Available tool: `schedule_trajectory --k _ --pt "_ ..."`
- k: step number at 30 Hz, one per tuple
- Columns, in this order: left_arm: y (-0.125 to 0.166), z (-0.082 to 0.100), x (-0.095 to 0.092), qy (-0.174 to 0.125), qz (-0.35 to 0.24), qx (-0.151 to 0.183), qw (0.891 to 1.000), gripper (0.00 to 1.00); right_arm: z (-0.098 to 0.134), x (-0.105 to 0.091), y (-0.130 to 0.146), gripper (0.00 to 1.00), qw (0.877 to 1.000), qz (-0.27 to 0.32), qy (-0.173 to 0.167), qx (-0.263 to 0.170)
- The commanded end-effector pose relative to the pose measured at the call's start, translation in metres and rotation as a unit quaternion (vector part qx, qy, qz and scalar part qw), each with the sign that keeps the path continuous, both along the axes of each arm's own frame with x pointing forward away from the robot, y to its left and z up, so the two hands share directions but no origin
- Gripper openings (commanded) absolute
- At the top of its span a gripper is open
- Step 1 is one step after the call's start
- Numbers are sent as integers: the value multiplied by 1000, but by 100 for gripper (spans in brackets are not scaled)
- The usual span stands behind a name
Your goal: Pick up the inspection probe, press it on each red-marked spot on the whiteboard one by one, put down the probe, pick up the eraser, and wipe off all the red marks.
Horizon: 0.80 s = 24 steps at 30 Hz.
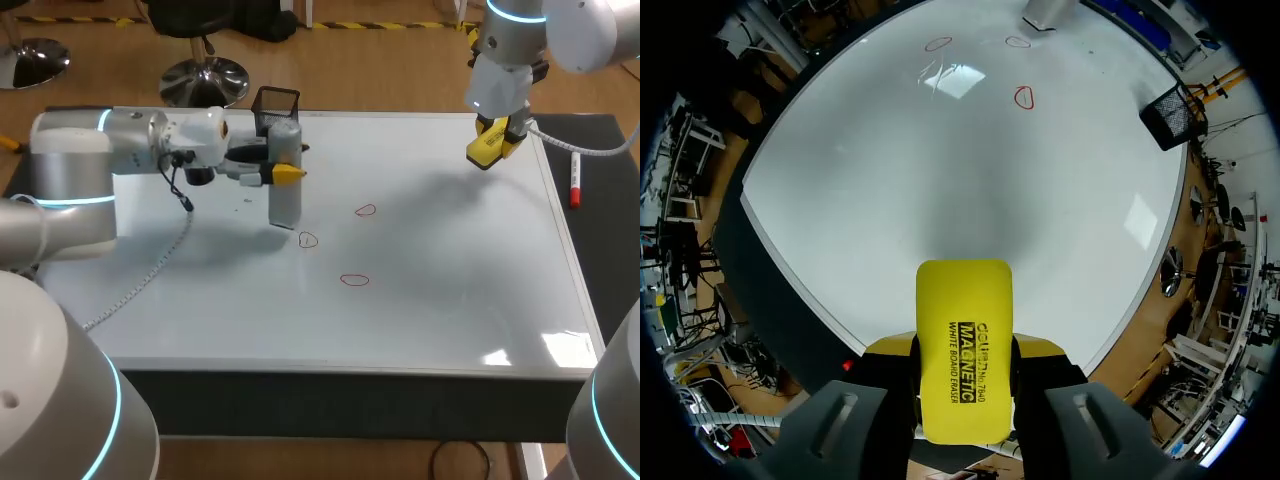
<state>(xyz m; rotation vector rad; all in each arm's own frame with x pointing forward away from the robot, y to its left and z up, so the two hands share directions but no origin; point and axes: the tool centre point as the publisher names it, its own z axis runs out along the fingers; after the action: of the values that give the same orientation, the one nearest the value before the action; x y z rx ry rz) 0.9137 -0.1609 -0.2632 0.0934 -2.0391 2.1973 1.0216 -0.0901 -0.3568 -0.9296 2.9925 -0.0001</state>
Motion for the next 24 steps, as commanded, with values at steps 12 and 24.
schedule_trajectory --k 12,24 --pt "66 16 51 -16 102 9 995 0 1 1 -1 0 1000 1 1 -1" --pt "128 28 98 -34 179 29 983 0 1 1 -1 0 1000 1 1 -1"
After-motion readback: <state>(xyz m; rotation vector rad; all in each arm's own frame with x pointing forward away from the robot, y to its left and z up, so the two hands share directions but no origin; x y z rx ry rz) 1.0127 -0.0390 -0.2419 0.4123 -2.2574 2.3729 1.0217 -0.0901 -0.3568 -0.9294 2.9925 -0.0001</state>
